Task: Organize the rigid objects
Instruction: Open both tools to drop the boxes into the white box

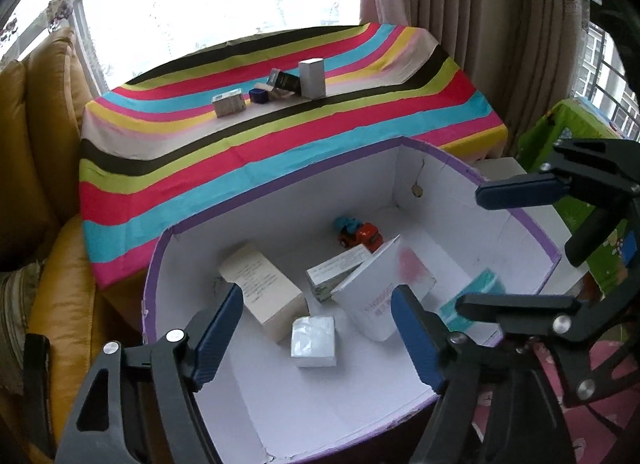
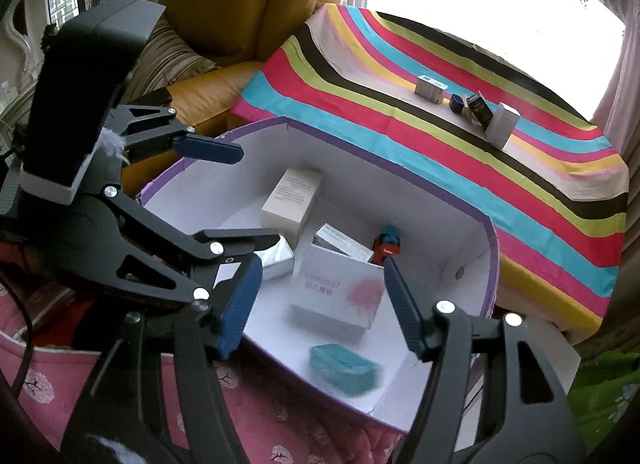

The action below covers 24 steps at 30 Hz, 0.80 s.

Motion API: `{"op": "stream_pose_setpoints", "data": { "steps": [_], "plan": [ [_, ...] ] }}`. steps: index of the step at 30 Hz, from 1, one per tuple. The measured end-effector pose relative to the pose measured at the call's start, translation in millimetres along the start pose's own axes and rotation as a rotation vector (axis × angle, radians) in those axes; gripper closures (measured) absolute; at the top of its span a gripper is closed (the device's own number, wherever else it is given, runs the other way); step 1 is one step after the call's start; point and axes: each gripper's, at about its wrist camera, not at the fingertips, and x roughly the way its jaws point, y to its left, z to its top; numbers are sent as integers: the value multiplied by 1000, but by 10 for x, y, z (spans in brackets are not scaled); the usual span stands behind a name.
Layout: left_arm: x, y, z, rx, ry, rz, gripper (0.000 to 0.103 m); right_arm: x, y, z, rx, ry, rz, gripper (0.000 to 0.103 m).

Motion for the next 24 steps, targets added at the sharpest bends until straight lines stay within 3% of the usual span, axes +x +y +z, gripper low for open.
{"op": "stream_pose_setpoints", "data": {
  "steps": [11,24],
  "plan": [
    [141,104,-72,-50,52,-1,22,9,-93,-18,17,7,-9,29],
    [430,126,102,-86,122,-88,22,194,-450,310,46,-37,-73,19]
  ]
}}
